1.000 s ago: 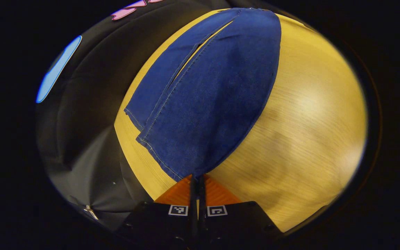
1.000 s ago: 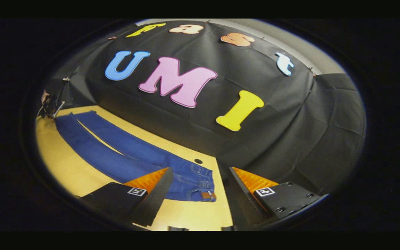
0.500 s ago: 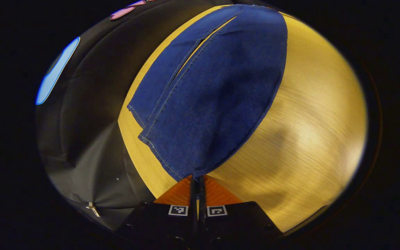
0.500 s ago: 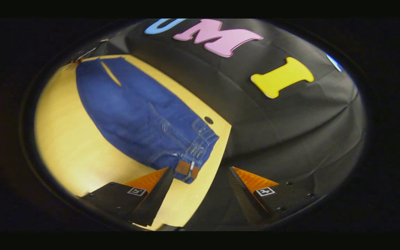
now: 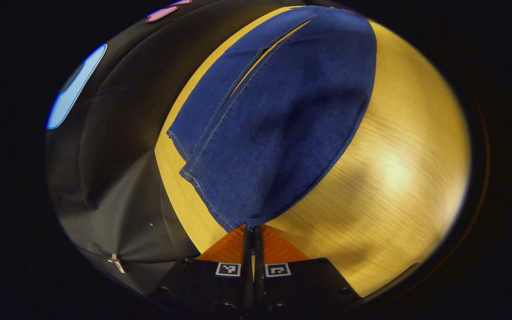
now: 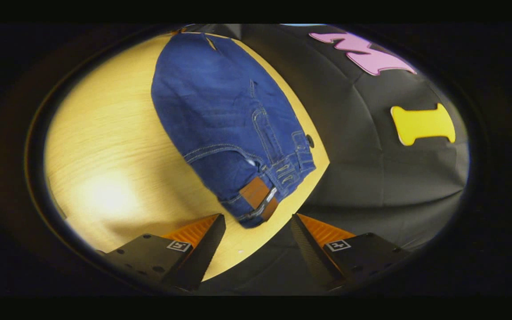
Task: Grasp the waist and the cuffs of the jeans and fold them to make the two legs overlap; first hold the waist and fold one-third of the jeans toward the cuffs, then hold the cuffs and fold the remaining one-third in the same direction to finish folding.
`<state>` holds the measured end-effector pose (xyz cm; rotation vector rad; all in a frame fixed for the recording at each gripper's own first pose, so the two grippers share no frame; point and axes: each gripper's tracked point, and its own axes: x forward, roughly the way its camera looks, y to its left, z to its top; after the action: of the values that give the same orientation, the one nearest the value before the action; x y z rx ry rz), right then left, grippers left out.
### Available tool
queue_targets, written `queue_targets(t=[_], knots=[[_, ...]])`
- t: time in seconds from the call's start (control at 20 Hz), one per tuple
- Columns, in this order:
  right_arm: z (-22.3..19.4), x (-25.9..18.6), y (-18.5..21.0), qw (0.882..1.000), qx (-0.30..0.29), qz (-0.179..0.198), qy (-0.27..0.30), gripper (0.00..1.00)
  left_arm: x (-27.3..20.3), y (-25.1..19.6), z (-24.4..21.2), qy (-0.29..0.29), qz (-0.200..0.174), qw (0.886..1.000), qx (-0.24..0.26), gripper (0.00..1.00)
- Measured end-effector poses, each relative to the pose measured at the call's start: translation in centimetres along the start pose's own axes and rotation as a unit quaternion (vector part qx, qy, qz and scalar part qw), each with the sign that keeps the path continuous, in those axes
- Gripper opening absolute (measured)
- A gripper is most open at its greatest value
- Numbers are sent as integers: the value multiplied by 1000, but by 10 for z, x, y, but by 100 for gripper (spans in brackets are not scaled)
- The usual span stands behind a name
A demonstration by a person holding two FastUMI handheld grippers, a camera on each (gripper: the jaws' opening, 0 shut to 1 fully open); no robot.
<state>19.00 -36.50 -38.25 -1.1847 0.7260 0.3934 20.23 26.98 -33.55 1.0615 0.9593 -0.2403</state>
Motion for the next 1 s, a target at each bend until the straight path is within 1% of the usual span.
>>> queue_targets(t=[0.05, 0.1, 0.15, 0.2, 0.25, 0.3, 0.35, 0.4, 0.45, 0.5, 0.55, 0.6, 0.65, 0.7, 0.75, 0.8, 0.85, 0.9, 1.0], knots=[[4, 6, 0, 1000, -13, -6, -2, 93, 1, 0, 1, 0, 4, 1000, -1, 6], [7, 10, 1, 1000, -25, -8, -5, 89, 1, 0, 0, 0, 7, 1000, -2, 6], [10, 18, 3, 999, -35, -9, -7, 92, 1, 1, 1, 0, 12, 1000, -4, 6], [13, 20, 5, 999, -44, -11, -7, 77, 1, 1, 1, 0, 17, 1000, -7, 6], [16, 22, 5, 998, -54, -15, -7, 72, 1, 1, 2, -1, 22, 1000, -9, 6], [18, 25, 9, 998, -60, -11, -5, 67, 1, 1, 2, -1, 25, 1000, -11, 6], [18, 29, 14, 998, -63, -5, 0, 58, 1, 1, 3, -1, 28, 1000, -13, 6], [19, 31, 13, 997, -71, -10, 3, 50, 0, 0, 2, 0, 28, 1000, -13, 6], [21, 34, 14, 997, -79, -8, 7, 29, 0, 0, 3, 3, 28, 1000, -12, 6], [19, 35, 12, 996, -86, -11, 4, 24, 0, 0, 2, 4, 27, 1000, -10, 6], [16, 35, 15, 996, -92, -2, 0, 16, 0, -1, 2, 9, 24, 1000, -11, 6], [17, 24, 18, 995, -97, 12, -3, 12, -1, -2, 1, 13, 14, 1000, -17, 6], [14, 28, 19, 995, -97, 30, -8, 3, -4, -7, 1, 14, 3, 999, -34, 6], [13, 24, 19, 994, -96, 44, -11, 3, -3, -12, 0, 14, -6, 999, -51, 6], [14, 23, 16, 994, -99, 51, -13, 3, -4, -17, -2, 14, -13, 998, -57, 6], [18, 20, 14, 992, -106, 59, -19, 14, -7, -23, -6, 20, -17, 998, -60, 6], [18, 22, 8, 993, -96, 63, -19, 14, -9, -27, -7, 23, -22, 997, -67, 6], [23, 21, -2, 995, -71, 66, -22, 8, -10, -27, -7, 26, -30, 996, -83, 6], [34, 20, -29, 997, -11, 65, -28, 8, -14, -25, -2, 26, -57, 988, -141, 6]])
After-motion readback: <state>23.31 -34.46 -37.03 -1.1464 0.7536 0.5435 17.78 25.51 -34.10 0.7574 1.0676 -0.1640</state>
